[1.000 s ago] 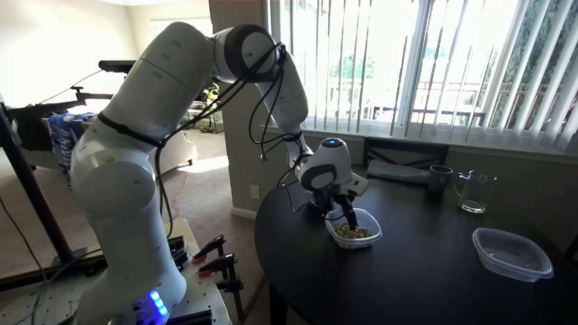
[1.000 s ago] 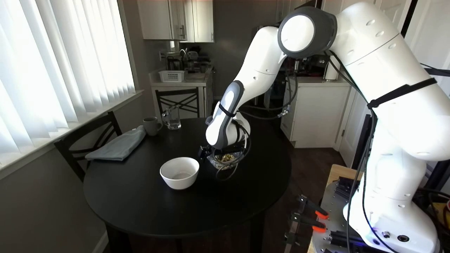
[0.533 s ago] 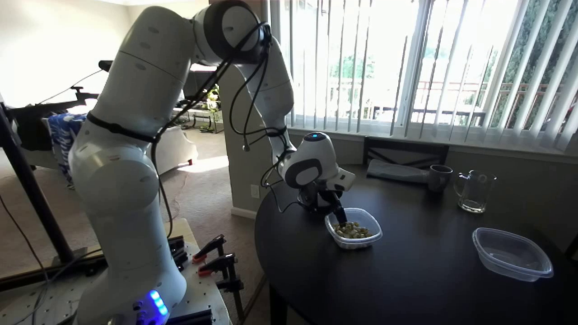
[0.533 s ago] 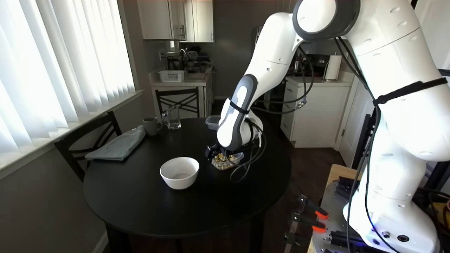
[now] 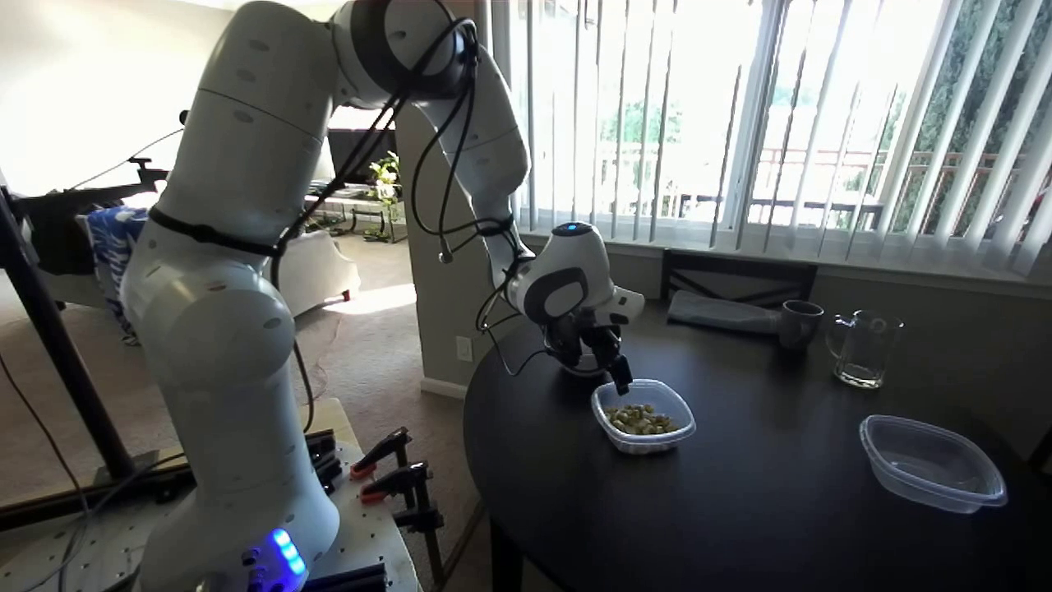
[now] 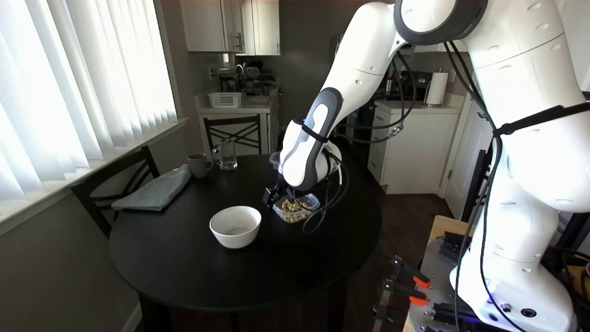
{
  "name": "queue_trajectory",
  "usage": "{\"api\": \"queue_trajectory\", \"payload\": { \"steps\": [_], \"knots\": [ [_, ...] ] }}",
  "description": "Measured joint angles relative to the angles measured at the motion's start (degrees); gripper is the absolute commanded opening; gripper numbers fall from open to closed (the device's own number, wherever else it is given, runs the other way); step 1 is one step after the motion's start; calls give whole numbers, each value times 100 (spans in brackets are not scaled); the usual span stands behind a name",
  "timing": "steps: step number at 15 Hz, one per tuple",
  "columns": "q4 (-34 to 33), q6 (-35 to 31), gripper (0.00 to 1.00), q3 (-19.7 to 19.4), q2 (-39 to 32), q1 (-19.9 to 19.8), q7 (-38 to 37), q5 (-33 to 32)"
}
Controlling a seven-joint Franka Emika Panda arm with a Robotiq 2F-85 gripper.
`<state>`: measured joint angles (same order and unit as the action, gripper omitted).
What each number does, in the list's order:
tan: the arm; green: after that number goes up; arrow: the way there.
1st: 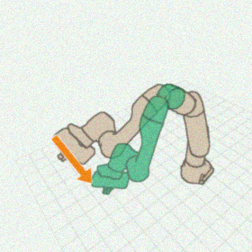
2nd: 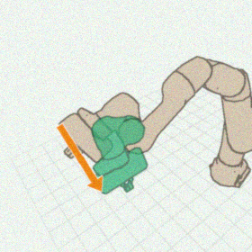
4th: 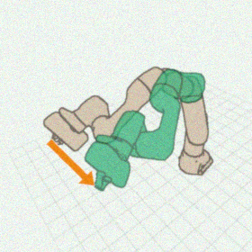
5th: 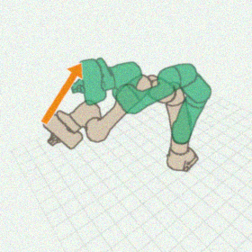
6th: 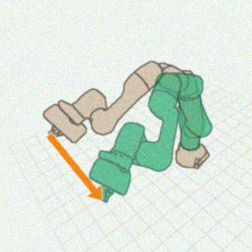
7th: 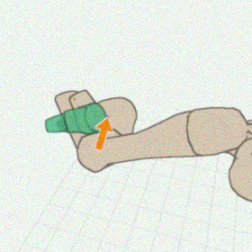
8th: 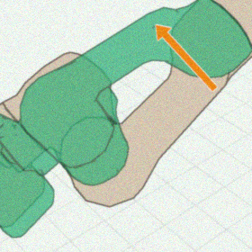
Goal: Pour the contents in the clear bowl into the white bowl.
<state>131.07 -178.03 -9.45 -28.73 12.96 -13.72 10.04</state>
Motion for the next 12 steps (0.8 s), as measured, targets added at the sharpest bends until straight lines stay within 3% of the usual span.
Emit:
{"api": "queue_trajectory", "payload": {
  "steps": [12],
  "knots": [
    [-1090, 1813, 100, 278, -199, -401, -63, -114]
  ]
}}
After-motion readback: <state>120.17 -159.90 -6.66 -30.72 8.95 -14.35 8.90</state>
